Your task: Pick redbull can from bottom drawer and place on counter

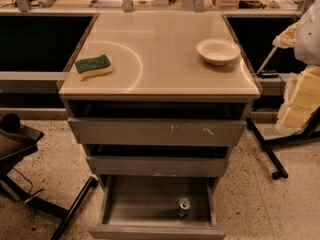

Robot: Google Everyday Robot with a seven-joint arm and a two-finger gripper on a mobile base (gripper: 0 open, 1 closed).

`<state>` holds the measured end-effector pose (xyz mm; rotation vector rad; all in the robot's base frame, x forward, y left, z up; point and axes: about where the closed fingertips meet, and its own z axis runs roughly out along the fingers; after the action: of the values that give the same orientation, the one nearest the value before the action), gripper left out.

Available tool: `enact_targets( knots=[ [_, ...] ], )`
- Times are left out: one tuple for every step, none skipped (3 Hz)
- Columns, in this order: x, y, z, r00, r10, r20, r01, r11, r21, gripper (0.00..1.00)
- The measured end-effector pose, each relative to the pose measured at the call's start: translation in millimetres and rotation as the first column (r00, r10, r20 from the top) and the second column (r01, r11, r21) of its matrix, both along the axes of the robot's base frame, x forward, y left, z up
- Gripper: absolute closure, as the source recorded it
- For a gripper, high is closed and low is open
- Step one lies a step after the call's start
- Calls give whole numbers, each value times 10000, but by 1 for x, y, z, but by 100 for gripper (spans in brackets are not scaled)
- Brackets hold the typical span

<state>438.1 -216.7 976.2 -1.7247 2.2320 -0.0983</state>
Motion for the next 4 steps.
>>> enact_targets(
  knots=[
    [0, 0, 0, 10000, 1, 0, -1, 10000, 2, 0],
    [-3, -2, -20, 9997, 232, 66, -234, 9990, 372, 0],
    [-12, 1, -87, 9970, 765, -107, -743, 9875, 1389, 0],
    [-23, 6, -202, 9930, 721, -936, -437, 9600, 2764, 0]
  ],
)
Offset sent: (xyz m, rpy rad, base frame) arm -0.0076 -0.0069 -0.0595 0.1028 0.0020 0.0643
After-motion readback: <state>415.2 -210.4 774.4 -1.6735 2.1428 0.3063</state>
